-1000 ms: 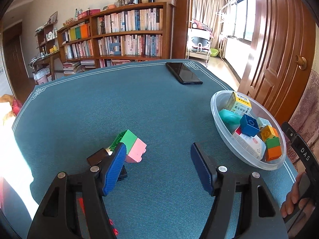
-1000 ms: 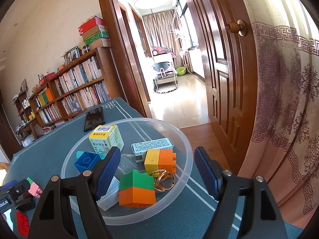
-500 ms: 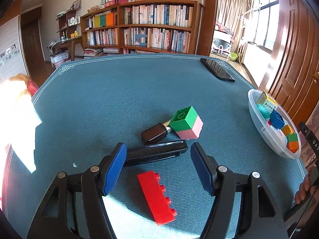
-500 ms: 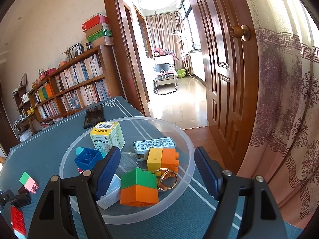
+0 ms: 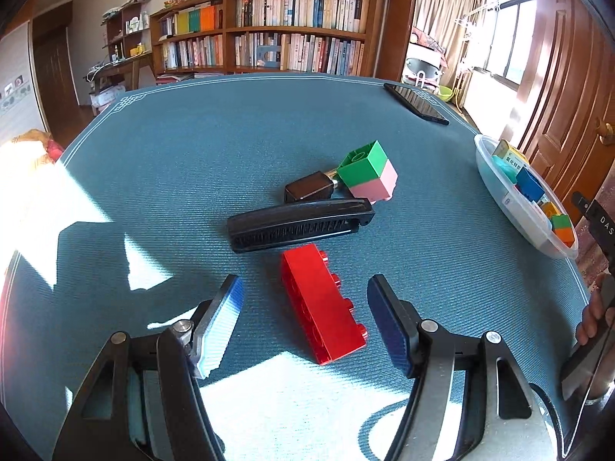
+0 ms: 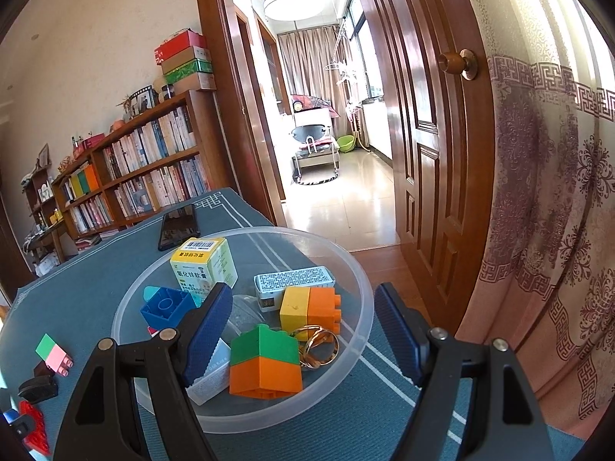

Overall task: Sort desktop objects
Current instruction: 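Withdraw both grippers from the bowl toward the red block, then grasp the red Lego brick with the left gripper while the right gripper grasps the green-pink block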

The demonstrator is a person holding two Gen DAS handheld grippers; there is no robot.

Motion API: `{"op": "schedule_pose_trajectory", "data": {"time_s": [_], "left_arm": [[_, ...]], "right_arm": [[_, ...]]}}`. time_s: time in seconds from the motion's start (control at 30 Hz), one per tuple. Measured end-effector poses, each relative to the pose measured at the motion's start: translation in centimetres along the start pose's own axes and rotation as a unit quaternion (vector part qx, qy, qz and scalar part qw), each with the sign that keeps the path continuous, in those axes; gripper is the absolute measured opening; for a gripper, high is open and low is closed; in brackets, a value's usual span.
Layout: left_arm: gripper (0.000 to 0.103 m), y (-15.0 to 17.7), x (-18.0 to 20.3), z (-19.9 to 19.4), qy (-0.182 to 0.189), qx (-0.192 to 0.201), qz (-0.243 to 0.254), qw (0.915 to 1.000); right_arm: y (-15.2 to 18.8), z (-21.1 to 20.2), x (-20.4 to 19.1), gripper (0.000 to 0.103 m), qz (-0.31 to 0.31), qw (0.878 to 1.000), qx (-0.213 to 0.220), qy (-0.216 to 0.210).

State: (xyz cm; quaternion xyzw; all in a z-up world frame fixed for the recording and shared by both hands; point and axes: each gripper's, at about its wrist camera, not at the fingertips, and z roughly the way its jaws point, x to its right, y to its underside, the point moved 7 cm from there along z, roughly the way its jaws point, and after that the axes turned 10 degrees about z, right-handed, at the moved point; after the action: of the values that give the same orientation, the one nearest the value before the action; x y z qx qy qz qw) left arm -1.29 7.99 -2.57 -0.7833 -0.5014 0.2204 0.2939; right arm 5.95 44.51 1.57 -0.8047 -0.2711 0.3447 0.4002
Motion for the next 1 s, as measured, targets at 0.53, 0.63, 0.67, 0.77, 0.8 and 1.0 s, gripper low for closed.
{"op": "schedule_pose_trajectory", "data": {"time_s": [0.53,0.63,0.67,0.77,0.8,1.0], "left_arm": [[0.071,0.5,-0.6,1.7,0.014,0.006,-0.031,0.9994],[0.072,0.6,-0.4,1.8,0.012,0.006,-0.030,0.9994],[0.072,0.6,-0.5,1.8,0.014,0.006,-0.030,0.9995],[0.074,0.5,-0.3,1.8,0.011,0.005,-0.025,0.9996],[0.075,0.5,-0.2,1.9,0.011,0.004,-0.023,0.9997],[0.084,0.7,0.7,2.2,0.002,-0.008,0.005,1.0000]], "right_arm": [[2.2,-1.7,-5.8,0.080,-0.085,0.994,-0.032,-0.068],[3.3,-3.0,-8.4,0.080,-0.121,0.985,-0.047,-0.113],[3.5,-3.4,-9.2,0.080,-0.131,0.982,-0.051,-0.127],[4.3,-4.1,-11.7,0.080,-0.148,0.972,-0.070,-0.169],[4.6,-4.2,-12.4,0.080,-0.151,0.969,-0.078,-0.181],[6.1,-3.1,-15.3,0.080,-0.145,0.958,-0.126,-0.215]]}}
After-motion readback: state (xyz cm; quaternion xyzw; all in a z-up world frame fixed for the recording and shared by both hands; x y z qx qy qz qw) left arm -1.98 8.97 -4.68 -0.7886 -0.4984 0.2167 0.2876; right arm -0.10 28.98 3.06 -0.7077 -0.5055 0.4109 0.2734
